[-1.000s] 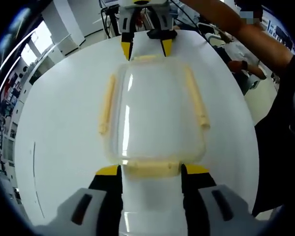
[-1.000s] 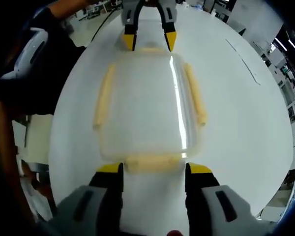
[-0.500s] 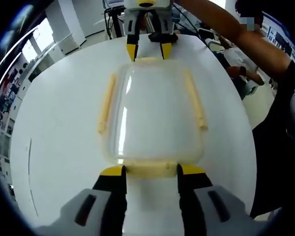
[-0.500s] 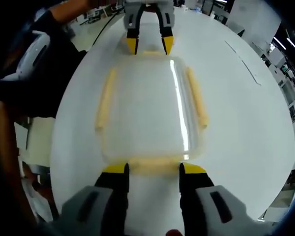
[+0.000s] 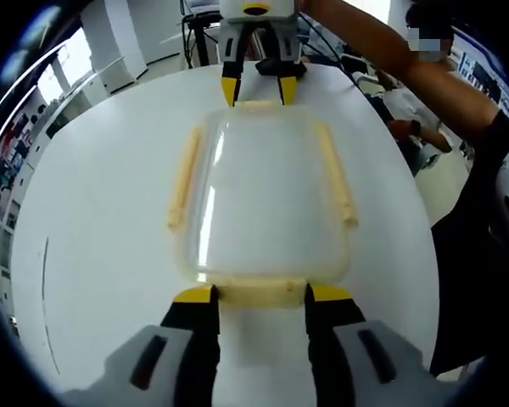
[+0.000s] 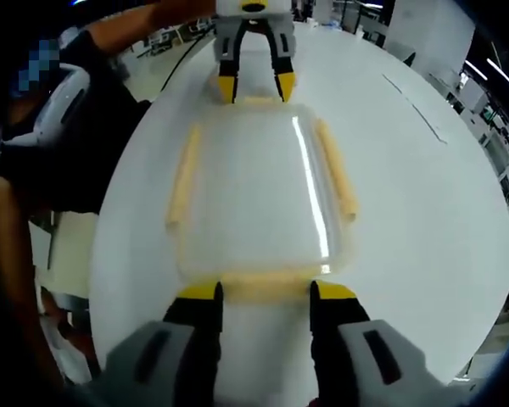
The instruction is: Snap each plastic latch of the storage box into its locked position after aligning the lid with the box until every specified latch is closed and the lid sits flush.
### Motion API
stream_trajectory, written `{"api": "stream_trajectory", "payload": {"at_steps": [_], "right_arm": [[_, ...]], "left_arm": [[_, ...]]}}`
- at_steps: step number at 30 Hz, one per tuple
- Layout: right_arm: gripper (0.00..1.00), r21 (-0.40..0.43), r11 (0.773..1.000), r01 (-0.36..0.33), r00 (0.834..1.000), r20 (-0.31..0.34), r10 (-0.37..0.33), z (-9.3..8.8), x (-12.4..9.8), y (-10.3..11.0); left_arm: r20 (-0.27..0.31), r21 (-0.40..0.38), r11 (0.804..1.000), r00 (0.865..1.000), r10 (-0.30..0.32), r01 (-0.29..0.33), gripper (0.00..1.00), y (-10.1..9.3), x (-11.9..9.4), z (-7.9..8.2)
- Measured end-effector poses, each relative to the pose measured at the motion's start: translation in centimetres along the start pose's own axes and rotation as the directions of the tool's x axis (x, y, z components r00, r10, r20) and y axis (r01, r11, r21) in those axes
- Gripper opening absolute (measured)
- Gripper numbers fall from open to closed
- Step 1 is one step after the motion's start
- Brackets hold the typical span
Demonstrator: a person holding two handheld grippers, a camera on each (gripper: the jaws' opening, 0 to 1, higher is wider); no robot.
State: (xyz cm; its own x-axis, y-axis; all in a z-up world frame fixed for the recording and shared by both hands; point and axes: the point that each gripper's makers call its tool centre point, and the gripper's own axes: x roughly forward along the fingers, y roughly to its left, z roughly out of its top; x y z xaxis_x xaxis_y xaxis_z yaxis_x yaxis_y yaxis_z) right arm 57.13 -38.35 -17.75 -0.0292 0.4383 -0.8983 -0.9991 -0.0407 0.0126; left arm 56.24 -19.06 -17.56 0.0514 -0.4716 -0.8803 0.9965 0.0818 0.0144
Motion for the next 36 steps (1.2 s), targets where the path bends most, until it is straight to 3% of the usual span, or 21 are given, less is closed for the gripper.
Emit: {"api": "stream_trajectory", "payload": {"at_steps": [10, 26, 36], "right_arm": [[0.36, -0.027, 1.000, -0.011, 0.998, 0.068, 0.013, 0.08, 0.06, 0.16], [0.37, 0.003, 1.000, -0.004, 1.000, 0.028, 0.004, 0.24, 0.21, 0.30], [0.36, -0.007, 1.000, -0.010, 0.993, 0.119, 0.011, 0.16, 0.09, 0.32]], "left_arm": [[0.001, 0.010, 1.000, 1.000, -0.012, 0.012, 0.39, -0.11, -0.01, 0.16], [0.001, 0.022, 1.000, 1.000, -0.015, 0.015, 0.39, -0.06, -0.14, 0.19], [0.019, 0.007, 1.000, 1.000, -0.010, 0.010, 0.38, 0.01, -0.10, 0.30]]}}
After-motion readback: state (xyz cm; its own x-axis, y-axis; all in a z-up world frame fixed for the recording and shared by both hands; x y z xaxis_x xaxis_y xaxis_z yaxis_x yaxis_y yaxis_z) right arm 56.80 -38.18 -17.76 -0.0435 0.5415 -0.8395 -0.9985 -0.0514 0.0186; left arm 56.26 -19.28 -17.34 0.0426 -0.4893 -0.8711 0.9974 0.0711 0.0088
